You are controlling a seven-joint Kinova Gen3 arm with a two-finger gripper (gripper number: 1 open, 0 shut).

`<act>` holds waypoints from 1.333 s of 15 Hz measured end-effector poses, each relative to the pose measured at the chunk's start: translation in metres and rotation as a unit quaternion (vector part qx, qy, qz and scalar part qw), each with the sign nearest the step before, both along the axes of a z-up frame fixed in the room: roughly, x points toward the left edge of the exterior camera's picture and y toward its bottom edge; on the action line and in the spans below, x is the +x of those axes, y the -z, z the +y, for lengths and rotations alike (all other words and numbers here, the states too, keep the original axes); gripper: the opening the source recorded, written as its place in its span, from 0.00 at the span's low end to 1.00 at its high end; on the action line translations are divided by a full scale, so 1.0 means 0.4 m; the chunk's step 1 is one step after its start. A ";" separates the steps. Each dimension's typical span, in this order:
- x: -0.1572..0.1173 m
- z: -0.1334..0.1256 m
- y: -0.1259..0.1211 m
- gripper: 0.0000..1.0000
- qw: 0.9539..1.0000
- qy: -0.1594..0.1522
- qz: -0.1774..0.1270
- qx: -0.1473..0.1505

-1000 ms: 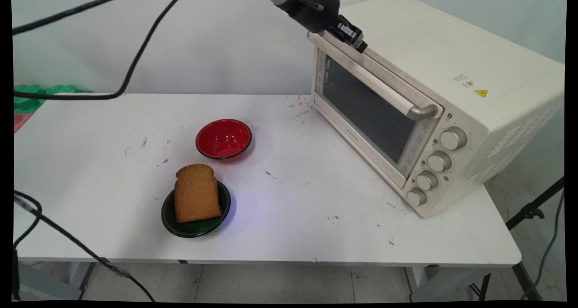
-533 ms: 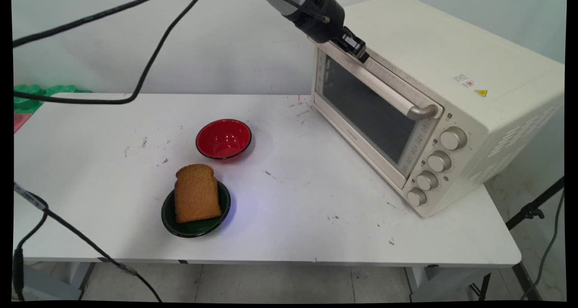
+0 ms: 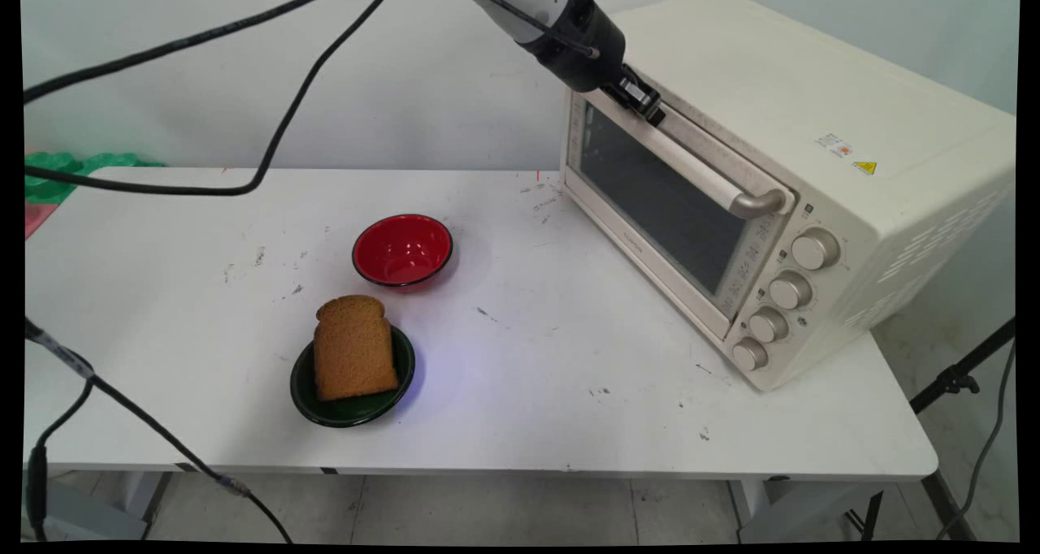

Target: Open the oven

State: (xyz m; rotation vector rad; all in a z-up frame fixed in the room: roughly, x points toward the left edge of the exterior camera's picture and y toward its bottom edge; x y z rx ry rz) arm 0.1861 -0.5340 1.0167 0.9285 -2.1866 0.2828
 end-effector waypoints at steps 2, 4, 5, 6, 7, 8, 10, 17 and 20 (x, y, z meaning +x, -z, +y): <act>-0.001 0.004 0.005 0.00 1.000 0.001 -0.002 0.002; 0.001 0.013 0.009 0.00 1.000 0.002 -0.004 0.005; 0.003 0.018 0.011 0.00 1.000 0.003 -0.006 0.006; 0.008 0.025 0.013 0.00 1.000 0.003 -0.007 0.007; 0.012 0.031 0.014 0.00 1.000 0.004 -0.008 0.008; 0.018 0.039 0.016 0.00 1.000 0.006 -0.010 0.009; 0.031 0.055 0.021 0.00 1.000 0.009 -0.013 0.011; 0.097 0.118 0.054 0.00 0.999 0.020 -0.022 0.014; 0.132 0.143 0.075 0.00 0.999 0.021 -0.023 0.013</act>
